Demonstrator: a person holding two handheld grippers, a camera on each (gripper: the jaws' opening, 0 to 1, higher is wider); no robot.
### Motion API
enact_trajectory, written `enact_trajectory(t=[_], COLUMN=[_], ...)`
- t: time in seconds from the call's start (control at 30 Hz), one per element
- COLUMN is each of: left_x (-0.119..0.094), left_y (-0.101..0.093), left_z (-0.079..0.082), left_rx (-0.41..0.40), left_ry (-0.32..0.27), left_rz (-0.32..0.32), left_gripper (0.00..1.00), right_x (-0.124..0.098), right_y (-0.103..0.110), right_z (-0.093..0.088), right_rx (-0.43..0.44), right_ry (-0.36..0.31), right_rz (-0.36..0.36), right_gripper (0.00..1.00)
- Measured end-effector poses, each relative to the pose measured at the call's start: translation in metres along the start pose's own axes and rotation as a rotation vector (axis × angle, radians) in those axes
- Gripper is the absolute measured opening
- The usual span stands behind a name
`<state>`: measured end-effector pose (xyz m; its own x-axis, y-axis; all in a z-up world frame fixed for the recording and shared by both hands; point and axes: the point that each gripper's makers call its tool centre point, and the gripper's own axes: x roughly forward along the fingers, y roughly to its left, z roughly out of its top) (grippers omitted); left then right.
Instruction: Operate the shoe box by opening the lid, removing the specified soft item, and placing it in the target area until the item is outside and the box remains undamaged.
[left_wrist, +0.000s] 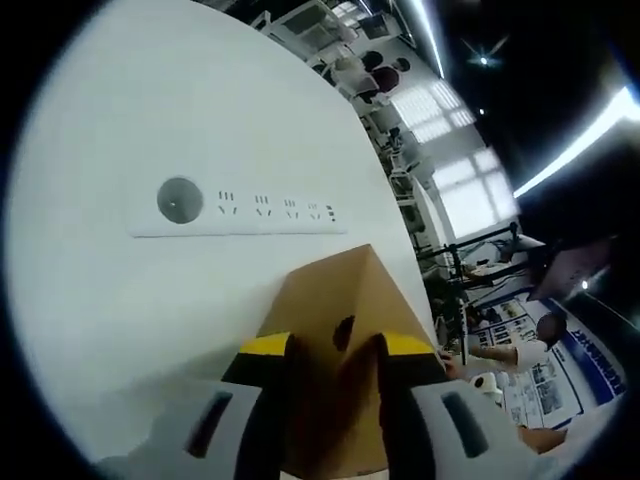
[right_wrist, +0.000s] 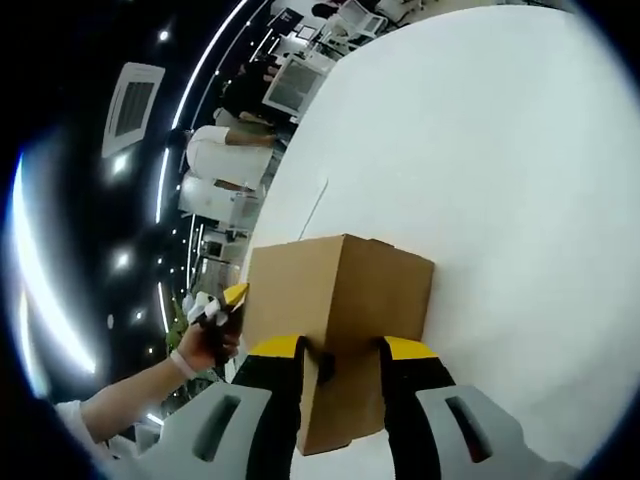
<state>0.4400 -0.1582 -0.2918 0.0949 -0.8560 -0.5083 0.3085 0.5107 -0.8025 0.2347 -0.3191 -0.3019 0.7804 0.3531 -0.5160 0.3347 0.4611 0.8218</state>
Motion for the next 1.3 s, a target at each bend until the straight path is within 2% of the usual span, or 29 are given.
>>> enact_trajectory(t=[0.97, 1.3], left_x=[-0.009, -0.016], left_y=[0.004, 0.006], left_z=[-0.01, -0.014], left_rx=[-0.029, -0.048], left_ry=[-0.076, -0.085], left_rz=[0.021, 0.024], left_gripper=[0.32, 0.32], right_x=[0.0, 0.002], right_y=[-0.002, -0.002], right_z=[0.006, 0.011], right_rx=[-0.034, -0.053], right_ry=[0.029, 0.065], right_rz=[0.024, 0.043], right_gripper=[0.29, 0.29])
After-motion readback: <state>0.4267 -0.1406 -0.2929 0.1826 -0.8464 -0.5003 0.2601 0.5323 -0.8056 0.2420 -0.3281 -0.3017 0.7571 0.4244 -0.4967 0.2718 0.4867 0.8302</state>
